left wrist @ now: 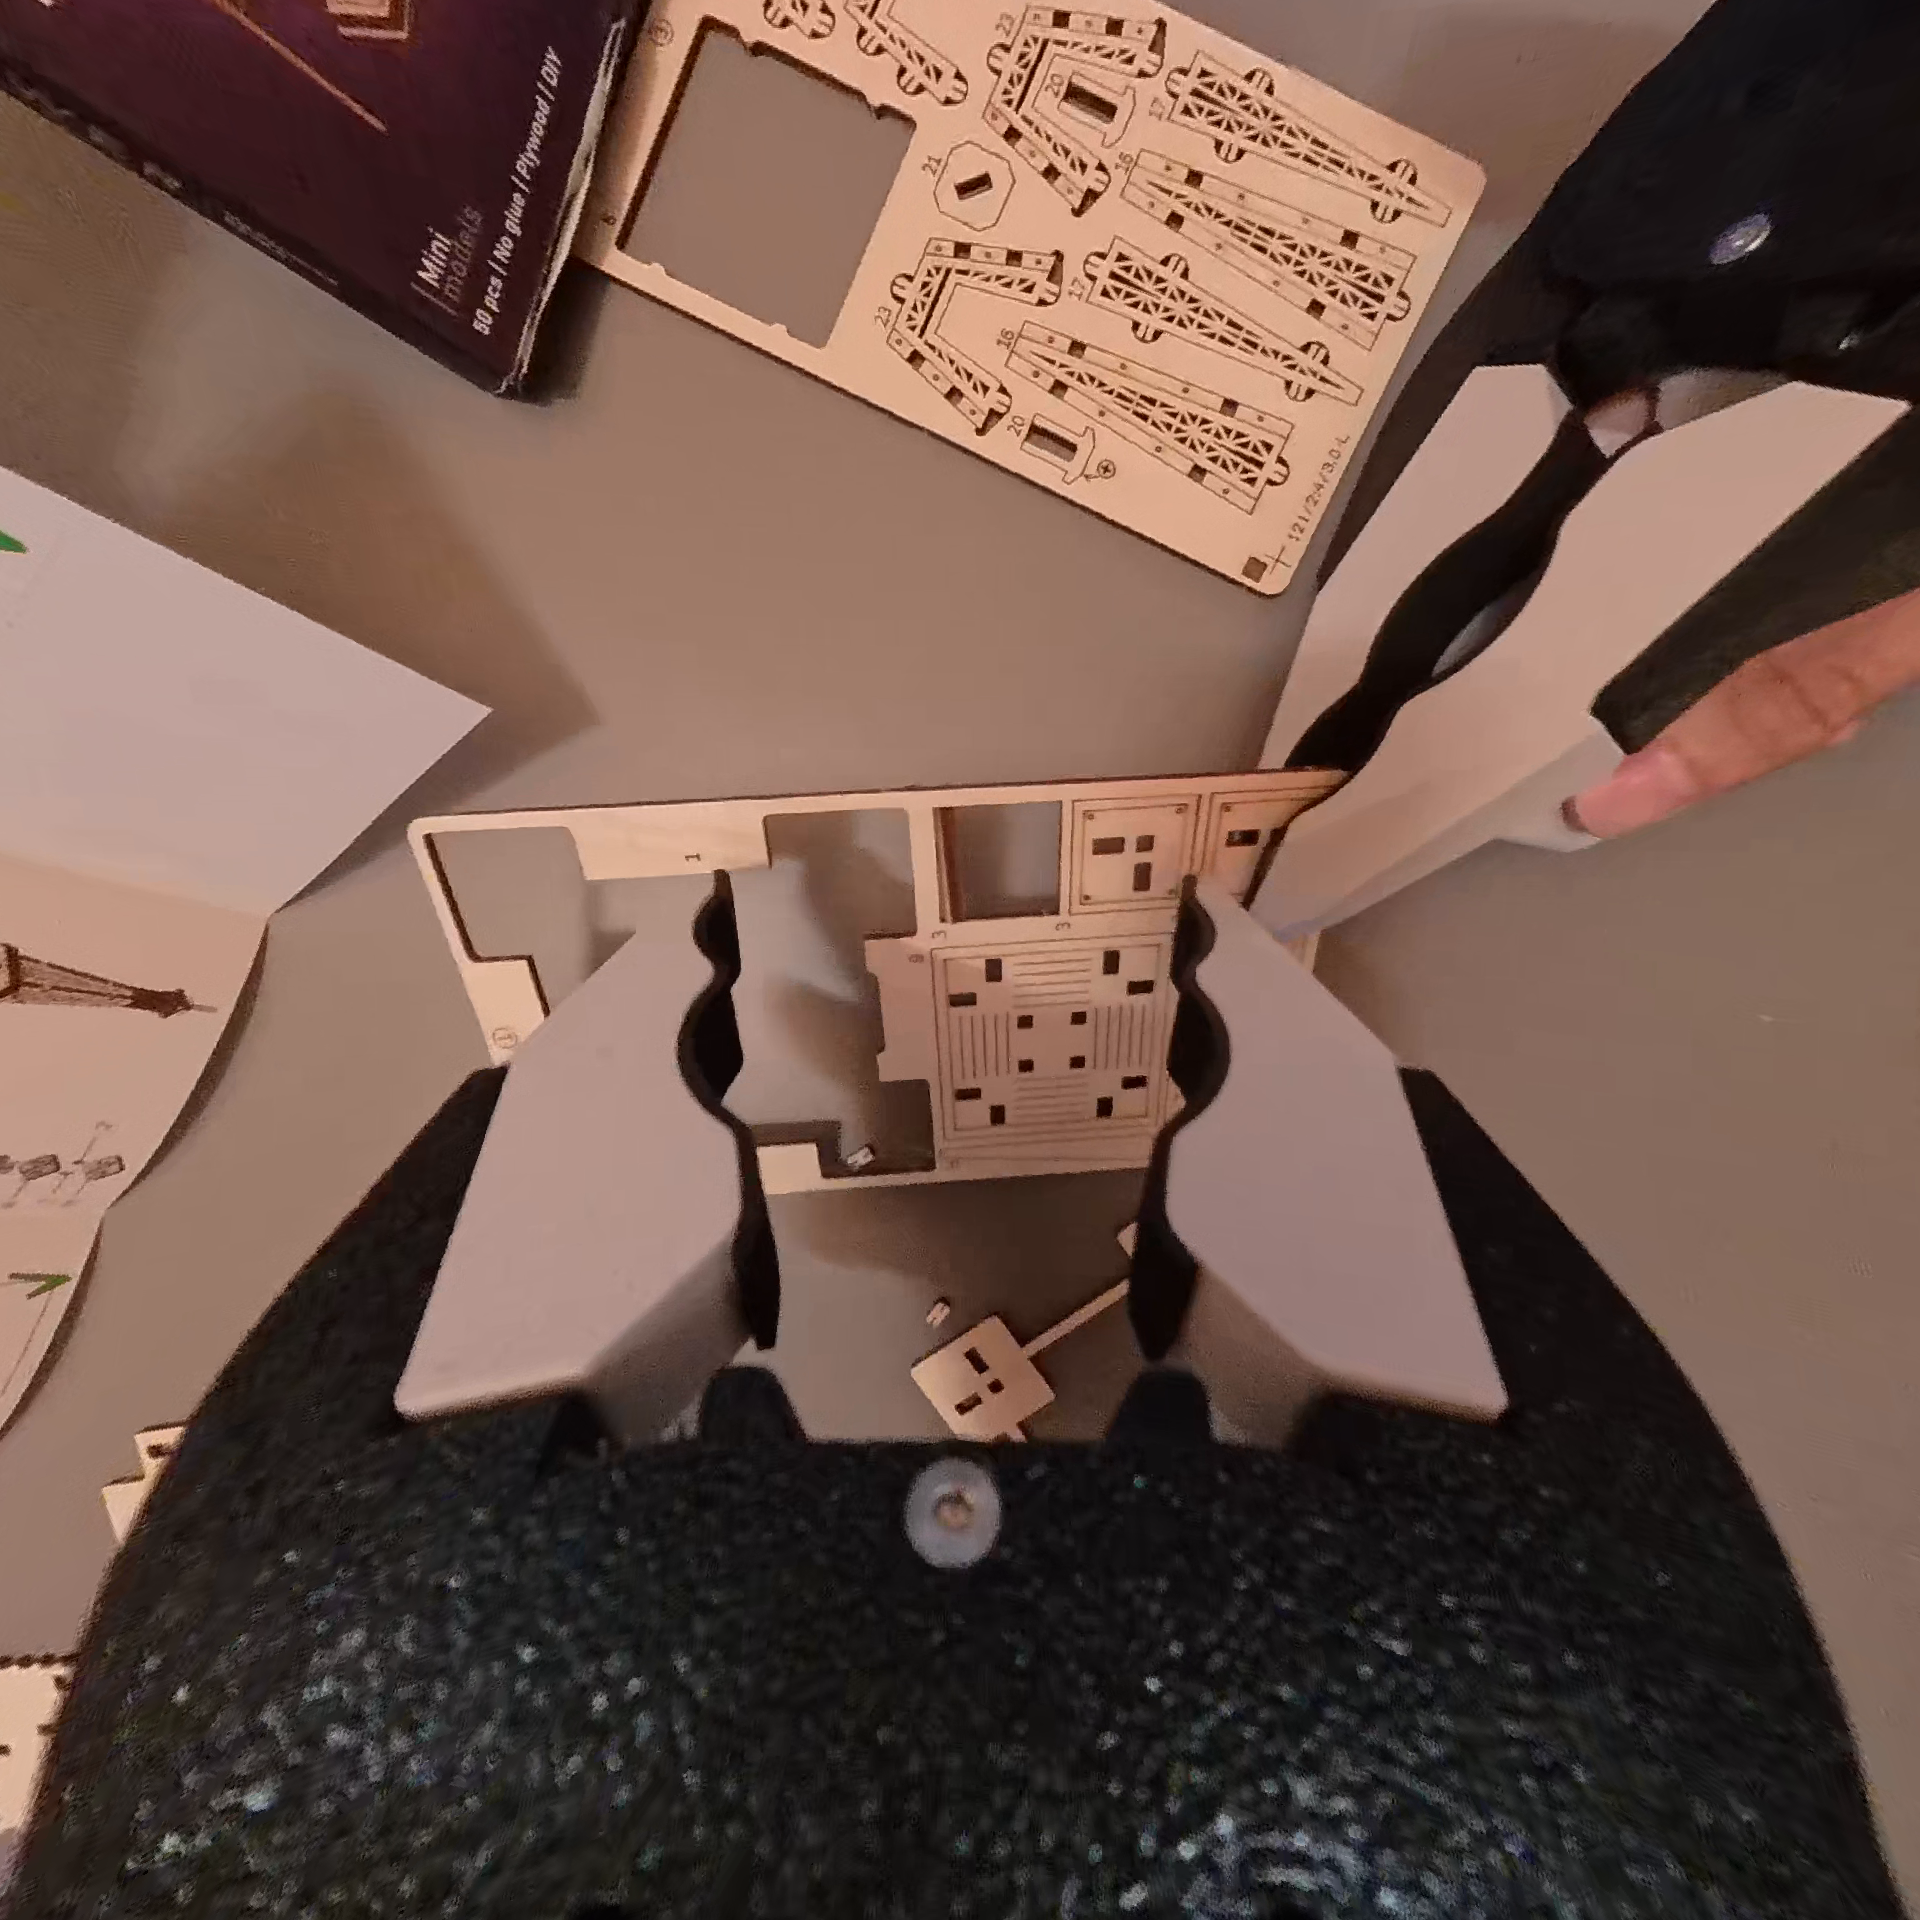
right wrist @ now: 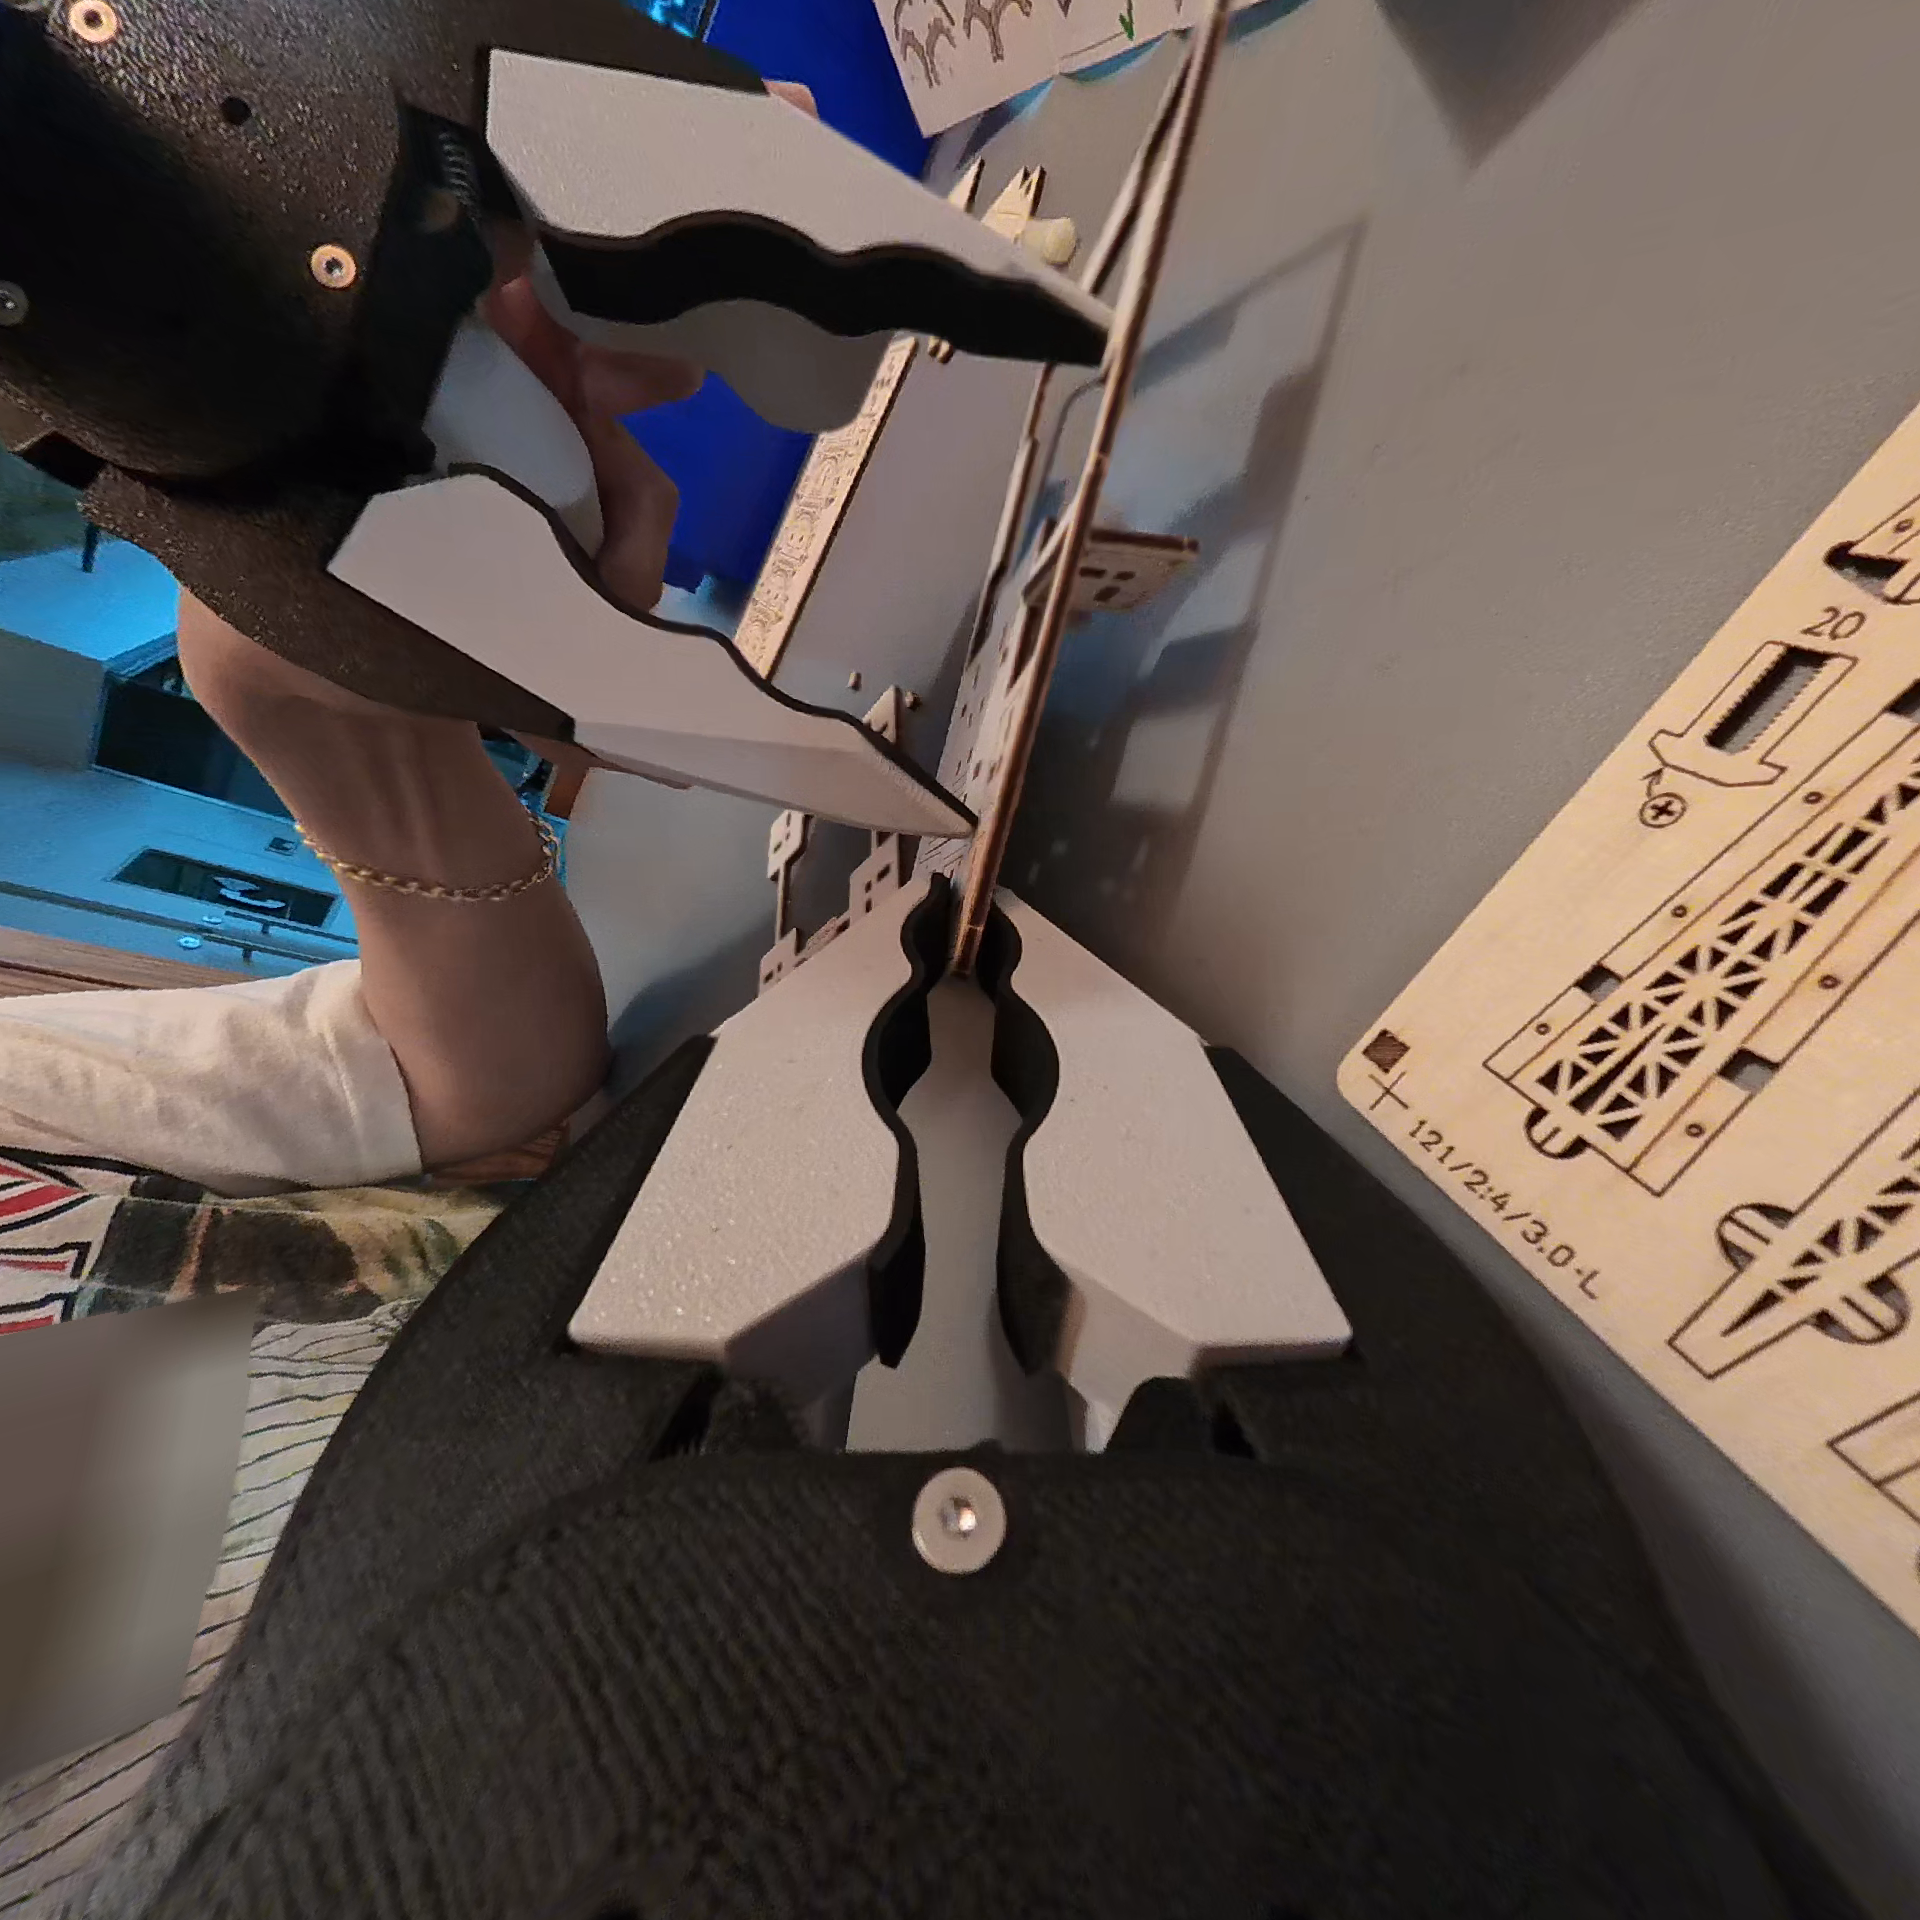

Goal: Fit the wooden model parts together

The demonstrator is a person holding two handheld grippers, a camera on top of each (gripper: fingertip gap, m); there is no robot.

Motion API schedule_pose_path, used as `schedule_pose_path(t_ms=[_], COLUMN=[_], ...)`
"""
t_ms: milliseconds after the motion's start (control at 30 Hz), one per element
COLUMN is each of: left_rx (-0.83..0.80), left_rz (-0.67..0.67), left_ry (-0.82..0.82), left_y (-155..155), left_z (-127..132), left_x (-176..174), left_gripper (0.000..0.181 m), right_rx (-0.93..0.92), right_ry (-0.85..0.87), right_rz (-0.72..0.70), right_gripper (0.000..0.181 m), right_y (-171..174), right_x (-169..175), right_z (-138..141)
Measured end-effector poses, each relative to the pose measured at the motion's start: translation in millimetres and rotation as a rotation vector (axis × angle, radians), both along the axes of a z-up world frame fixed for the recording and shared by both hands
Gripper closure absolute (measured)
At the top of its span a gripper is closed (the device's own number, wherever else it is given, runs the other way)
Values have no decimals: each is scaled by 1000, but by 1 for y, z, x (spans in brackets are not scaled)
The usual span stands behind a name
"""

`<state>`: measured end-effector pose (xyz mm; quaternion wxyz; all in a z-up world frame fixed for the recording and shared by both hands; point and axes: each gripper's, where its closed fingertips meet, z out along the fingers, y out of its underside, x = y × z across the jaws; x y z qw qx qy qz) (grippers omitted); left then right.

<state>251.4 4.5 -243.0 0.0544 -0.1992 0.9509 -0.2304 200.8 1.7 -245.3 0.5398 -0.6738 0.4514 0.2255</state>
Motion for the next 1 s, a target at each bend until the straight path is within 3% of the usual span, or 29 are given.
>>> schedule_pose_path(t_ms=[300,767,933,1000], left_rx=[-18,-42,-12,-20], left_rz=[34,55,40,55], left_ry=[14,62,55,68], left_y=[1,-3,-7,-5], left_z=[0,-3,-4,-6], left_x=[3,0,-4,-2], left_gripper=[109,107,119,115], right_rx=[-2,-14,-33,-30], right_ry=[-2,-3,8,8], right_rz=[1,3,-4,-4], right_gripper=[178,177,177,177], right_y=[0,0,0,0], right_x=[0,-1,0,0], right_z=[0,-1,-4,-4])
